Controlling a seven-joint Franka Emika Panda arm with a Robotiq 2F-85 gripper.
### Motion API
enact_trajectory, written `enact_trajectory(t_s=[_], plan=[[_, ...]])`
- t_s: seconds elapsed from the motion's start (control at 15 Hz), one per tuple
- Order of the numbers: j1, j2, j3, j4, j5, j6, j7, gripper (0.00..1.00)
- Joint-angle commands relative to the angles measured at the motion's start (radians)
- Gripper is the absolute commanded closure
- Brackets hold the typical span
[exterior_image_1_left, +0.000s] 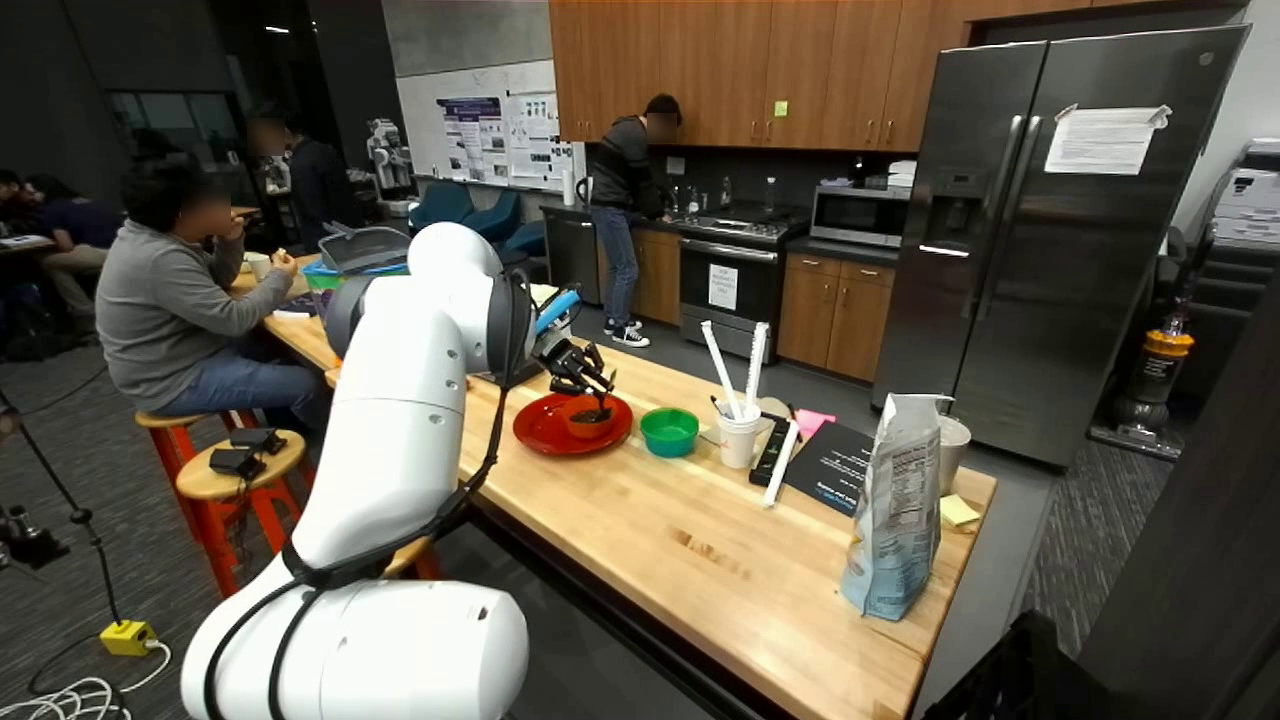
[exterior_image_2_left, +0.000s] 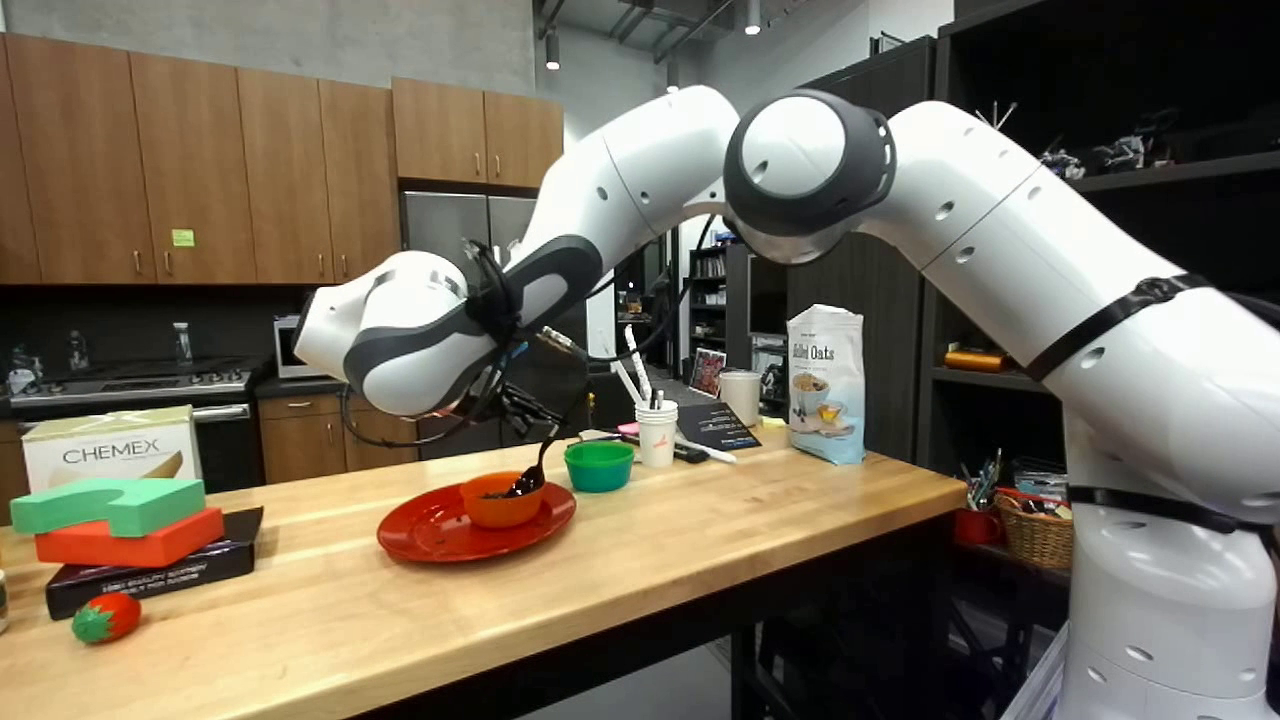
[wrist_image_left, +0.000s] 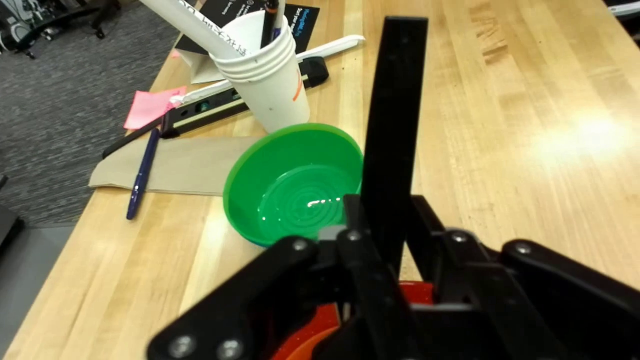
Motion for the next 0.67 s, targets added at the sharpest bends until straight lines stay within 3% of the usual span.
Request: enact_trajectory(t_s=[0.0, 0.27, 0.6], plan=[[0.014, 0.030, 0.004, 0.048, -0.030, -0.032, -0.105, 0.94], [0.007, 0.038, 0.012, 0.054, -0.030, 0.041, -0.153, 0.94], [-0.031, 0.039, 0.025, 0.036, 0.029, 0.213, -0.098, 0.94]])
